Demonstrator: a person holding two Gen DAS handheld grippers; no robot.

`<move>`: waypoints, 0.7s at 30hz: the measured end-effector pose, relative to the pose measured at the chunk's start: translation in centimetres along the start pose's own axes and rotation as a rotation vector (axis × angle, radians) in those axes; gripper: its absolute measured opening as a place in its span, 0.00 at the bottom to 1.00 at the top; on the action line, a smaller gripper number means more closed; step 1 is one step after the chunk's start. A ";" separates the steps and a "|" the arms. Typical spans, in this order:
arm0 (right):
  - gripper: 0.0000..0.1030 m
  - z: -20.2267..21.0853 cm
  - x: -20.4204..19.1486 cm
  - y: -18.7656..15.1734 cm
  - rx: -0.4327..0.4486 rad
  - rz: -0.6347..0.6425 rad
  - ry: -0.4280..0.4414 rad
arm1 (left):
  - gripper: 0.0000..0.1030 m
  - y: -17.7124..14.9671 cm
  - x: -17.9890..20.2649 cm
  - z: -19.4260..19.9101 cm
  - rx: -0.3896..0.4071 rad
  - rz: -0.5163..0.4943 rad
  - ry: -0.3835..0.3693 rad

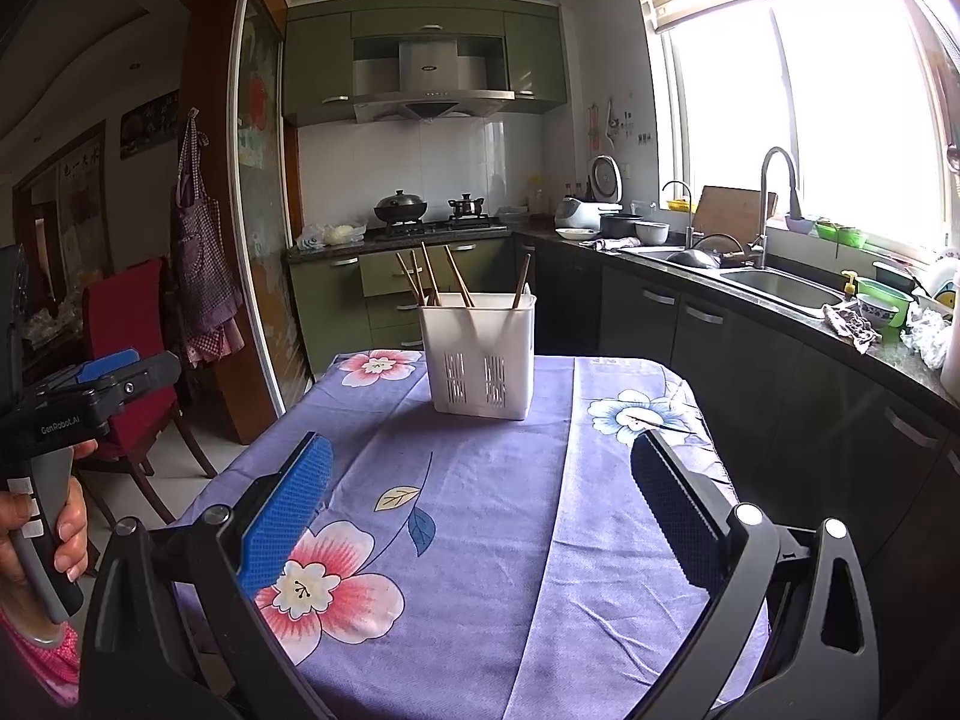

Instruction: Organize utensils

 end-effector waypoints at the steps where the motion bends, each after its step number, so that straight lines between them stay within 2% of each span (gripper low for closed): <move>1: 0.95 0.0 0.0 0.0 -0.001 0.000 0.000 | 0.93 0.0 -0.1 0.0 -0.002 -0.001 0.001; 21: 0.95 -0.2 -0.4 -0.3 -0.004 -0.003 0.004 | 0.93 0.0 0.2 0.0 -0.004 0.014 -0.002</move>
Point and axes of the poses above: each gripper's, at about its wrist camera, not at the fingertips, and z roughly against the way its jaws point, x to its right, y to its top, the point moved 4 cm from there along -z, roughly the way its jaws point, and after that the axes turned 8 degrees about -x, right-handed, at the moved point
